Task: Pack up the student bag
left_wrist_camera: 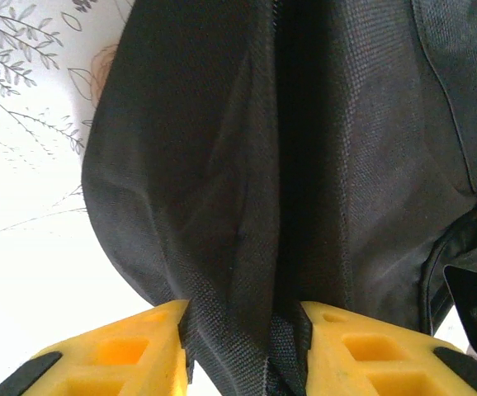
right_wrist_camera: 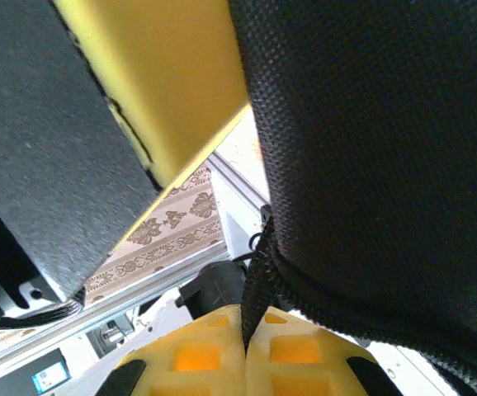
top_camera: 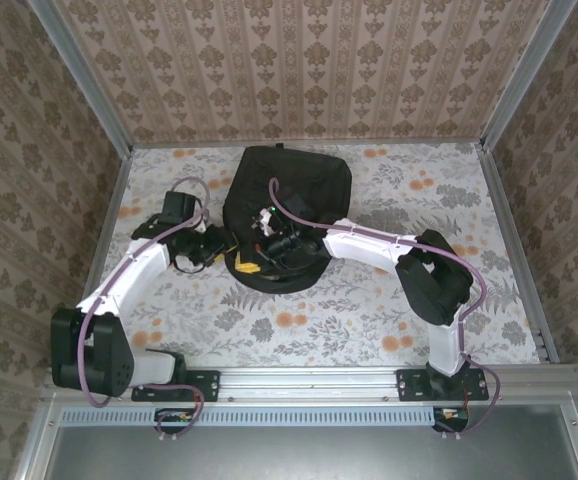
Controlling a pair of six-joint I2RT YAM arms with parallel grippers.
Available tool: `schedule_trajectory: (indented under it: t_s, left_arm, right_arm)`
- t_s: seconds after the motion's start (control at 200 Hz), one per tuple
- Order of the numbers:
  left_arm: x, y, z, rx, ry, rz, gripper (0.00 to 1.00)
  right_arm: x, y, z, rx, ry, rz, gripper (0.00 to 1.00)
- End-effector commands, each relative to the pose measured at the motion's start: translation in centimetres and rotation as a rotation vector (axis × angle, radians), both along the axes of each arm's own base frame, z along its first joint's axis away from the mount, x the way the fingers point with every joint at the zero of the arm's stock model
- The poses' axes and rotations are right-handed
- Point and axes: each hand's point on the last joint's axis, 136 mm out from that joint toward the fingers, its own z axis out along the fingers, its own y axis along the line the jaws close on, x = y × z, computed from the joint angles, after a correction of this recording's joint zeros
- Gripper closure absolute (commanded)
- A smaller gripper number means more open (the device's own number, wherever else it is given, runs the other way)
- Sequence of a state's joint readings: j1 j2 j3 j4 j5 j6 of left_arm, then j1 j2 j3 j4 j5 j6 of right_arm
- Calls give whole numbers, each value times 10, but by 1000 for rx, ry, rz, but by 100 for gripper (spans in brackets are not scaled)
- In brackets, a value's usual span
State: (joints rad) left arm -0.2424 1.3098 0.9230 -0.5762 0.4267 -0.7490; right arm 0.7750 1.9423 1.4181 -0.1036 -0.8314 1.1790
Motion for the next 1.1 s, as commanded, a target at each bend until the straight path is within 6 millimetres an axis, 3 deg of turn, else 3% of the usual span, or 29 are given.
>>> schedule_trajectory:
  t_s: [0.0,0.22,0.73,1.095]
  left_arm:
    - [-4,-8,-7,-7,2,-53,63]
    - [5,-5,-6,14,-28,-28,100]
    - [14,10,7,77,-75,9,100]
    - [14,14,9,80,-82,11,100]
  right_arm:
    - [-6,0,25,57,-20,27,100]
    - [-15,-8,10,5,-9,50,100]
    - [-42,-49,-8,-113,-33,106,100]
    - [-51,-56,-1,-114,-50,136,100]
